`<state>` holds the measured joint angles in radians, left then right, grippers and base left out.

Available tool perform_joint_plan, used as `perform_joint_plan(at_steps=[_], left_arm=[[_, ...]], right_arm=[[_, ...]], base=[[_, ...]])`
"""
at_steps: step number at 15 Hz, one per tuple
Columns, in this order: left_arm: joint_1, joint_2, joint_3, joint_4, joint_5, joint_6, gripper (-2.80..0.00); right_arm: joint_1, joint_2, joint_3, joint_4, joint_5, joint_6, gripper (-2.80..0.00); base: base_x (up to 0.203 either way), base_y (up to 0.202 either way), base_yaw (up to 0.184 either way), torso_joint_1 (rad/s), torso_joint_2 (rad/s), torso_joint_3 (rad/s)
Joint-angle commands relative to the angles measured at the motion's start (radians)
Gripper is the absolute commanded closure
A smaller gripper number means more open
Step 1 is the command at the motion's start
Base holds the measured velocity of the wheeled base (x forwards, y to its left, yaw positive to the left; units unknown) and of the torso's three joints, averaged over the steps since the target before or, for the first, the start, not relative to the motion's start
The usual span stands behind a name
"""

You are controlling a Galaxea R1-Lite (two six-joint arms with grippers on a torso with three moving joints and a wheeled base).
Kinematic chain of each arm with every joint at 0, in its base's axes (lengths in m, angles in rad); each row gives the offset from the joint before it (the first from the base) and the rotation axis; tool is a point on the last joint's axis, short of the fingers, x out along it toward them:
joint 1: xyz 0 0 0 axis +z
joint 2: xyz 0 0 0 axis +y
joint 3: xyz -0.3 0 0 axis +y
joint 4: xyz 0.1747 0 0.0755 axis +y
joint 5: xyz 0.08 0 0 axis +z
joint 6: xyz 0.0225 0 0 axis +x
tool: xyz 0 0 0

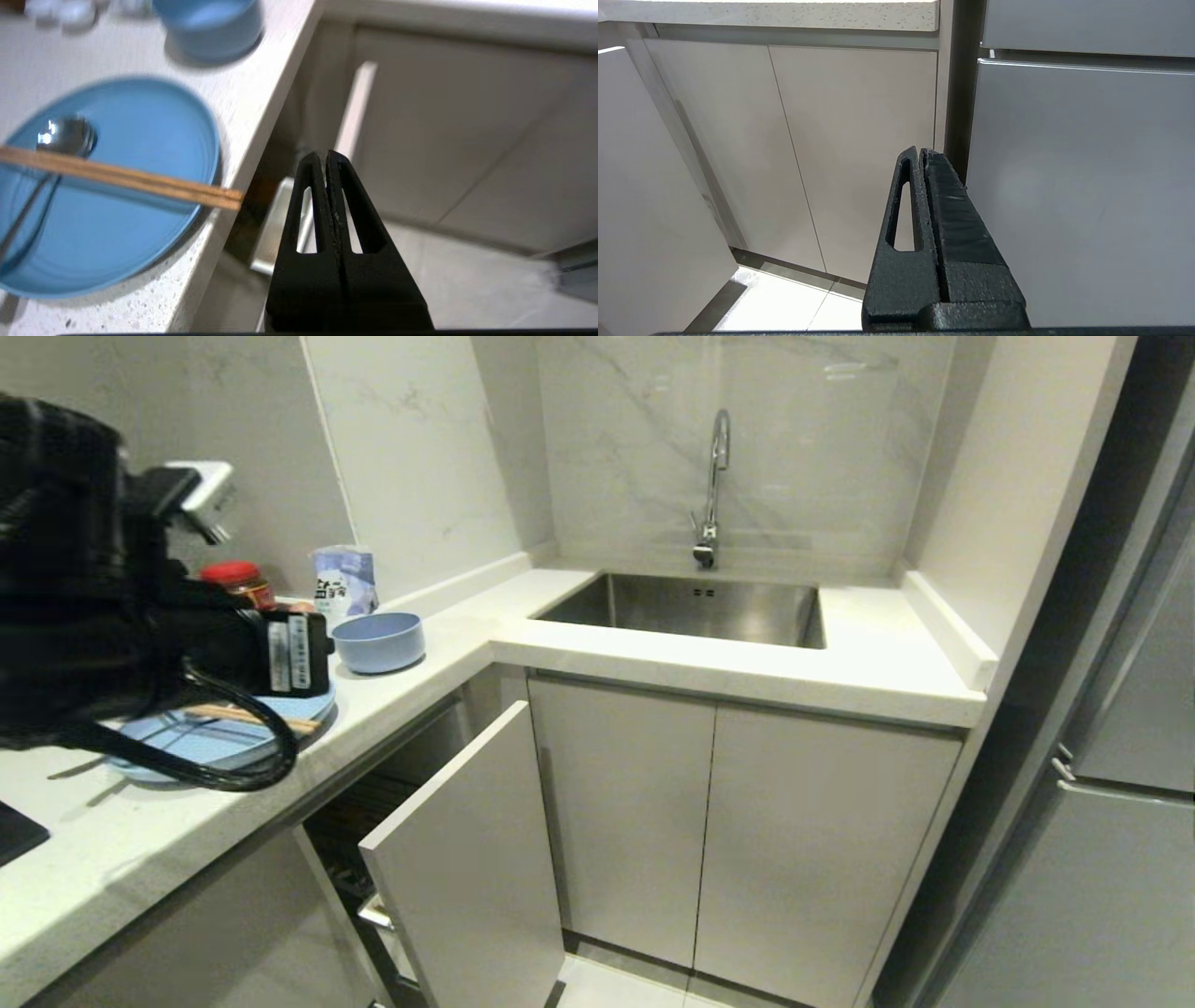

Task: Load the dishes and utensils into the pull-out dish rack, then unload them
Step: Open the cupboard

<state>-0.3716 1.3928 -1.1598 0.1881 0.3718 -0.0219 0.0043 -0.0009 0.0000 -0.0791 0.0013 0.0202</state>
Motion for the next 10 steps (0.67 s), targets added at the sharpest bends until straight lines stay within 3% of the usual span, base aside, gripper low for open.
perform_joint_plan(at_steps=[1,6,10], left_arm=[[-0.020,0.123,0.005,0.012,0.076,-0.010,0.00],[-0.005,0.236,-0.013,0.133,0.074,-0.012,0.00],[0.018,0.345,-0.046,0.165,0.040,-0.037,0.00]], right_arm=[[0.000,-0.001,0.026,-0.001,0.000,0.001,0.00],[0.000,-0.001,0.026,-0.001,0.000,0.000,0.00],[0.000,-0.001,0.026,-0.001,0.000,0.001,0.00]], base=[[0.000,0.000,0.000,0.000,0.00,0.000],[0.000,0.000,0.000,0.000,0.00,0.000],[0.000,0.000,0.000,0.000,0.00,0.000]])
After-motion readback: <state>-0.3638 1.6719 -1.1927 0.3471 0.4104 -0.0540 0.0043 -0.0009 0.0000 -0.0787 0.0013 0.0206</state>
